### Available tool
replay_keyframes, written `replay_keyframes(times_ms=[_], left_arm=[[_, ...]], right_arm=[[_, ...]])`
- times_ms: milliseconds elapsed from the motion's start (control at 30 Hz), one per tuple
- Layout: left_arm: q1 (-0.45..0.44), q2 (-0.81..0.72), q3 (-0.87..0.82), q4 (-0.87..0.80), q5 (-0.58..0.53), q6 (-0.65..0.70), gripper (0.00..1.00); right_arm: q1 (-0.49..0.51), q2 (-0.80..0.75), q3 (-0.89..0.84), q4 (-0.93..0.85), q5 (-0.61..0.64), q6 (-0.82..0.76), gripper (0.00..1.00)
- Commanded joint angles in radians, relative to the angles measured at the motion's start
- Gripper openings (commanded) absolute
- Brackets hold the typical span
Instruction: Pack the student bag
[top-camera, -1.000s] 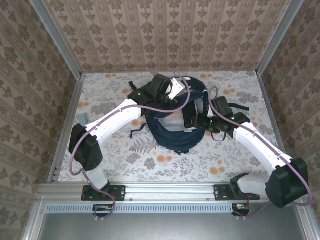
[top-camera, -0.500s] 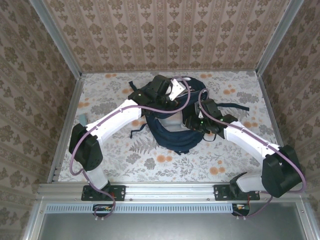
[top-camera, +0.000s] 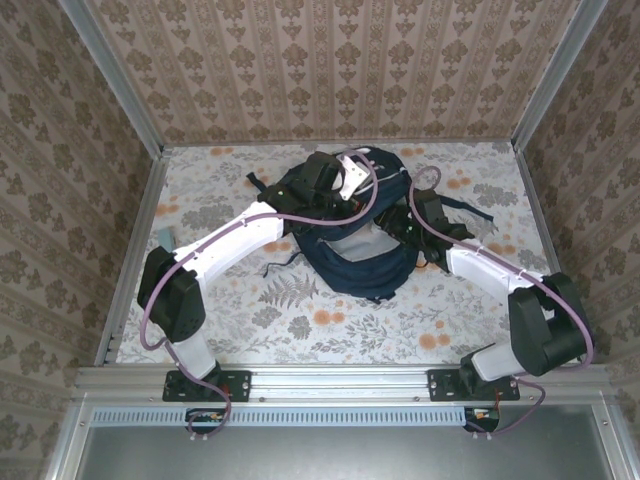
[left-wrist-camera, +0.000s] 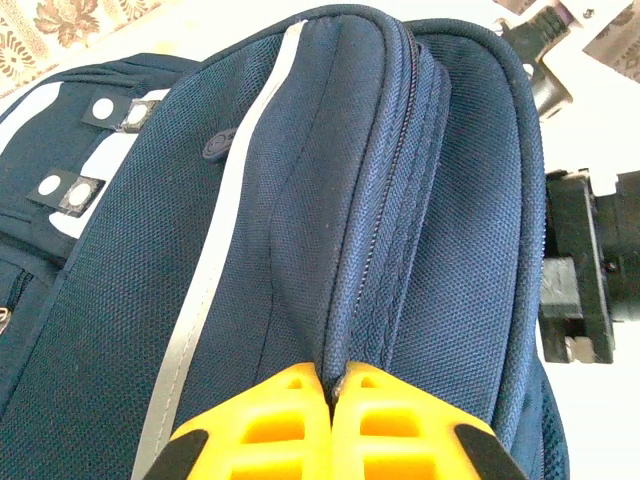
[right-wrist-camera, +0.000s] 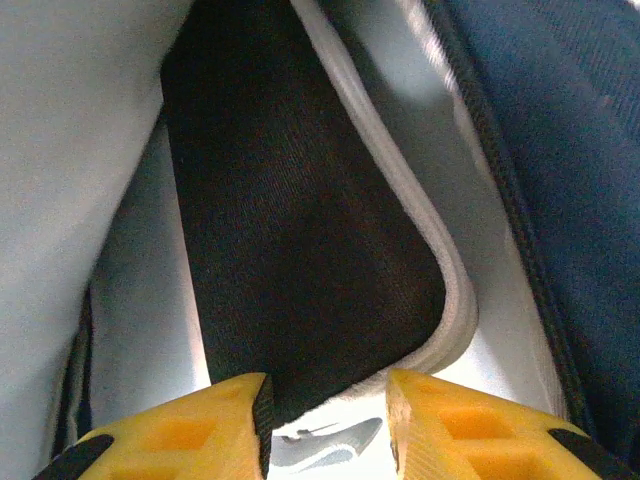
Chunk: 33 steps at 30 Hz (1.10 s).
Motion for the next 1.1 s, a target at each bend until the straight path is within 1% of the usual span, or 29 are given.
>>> replay_keyframes(times_ms=[0,67,267,367,433,600,800,933,1067], left_arm=[[-0.012,-0.011,0.030,0.087,0.056,-0.064,0.00],[-0.011,0.000,0.036,0.086,0.056,-0.075,0.00],[-0.011,0.021,0.048,0.091,0.090,-0.098,0.00],[-0.009,0.031,0.063,0.071,0.091,-0.101,0.00],[-0.007,0.038,0.071,0.059,0.087,-0.106,0.00],[0.011,0.053,0.075,0.055,0.085,-0.120,0.00],[0.027,0.090,0.093,0.066,0.112,-0.136,0.00],[0.026,0.126,0.122,0.068,0.147,-0.152,0.00],[0.026,0.156,0.146,0.064,0.178,-0.181,0.00]], right_arm=[[-0.013,0.054,0.023,0.160,0.019,0.072,0.37],[-0.015,0.093,0.032,0.209,-0.015,0.109,0.35],[-0.017,0.203,0.040,0.363,-0.085,0.205,0.27],[-0.026,0.226,0.050,0.385,-0.108,0.217,0.26],[-0.032,0.215,0.038,0.380,-0.127,0.218,0.26],[-0.038,0.111,-0.041,0.271,-0.123,0.190,0.28],[-0.037,-0.077,-0.185,0.094,-0.095,0.165,0.34],[-0.038,-0.234,-0.243,-0.046,-0.040,0.143,0.39],[-0.037,-0.403,-0.263,-0.242,0.060,0.100,0.49]])
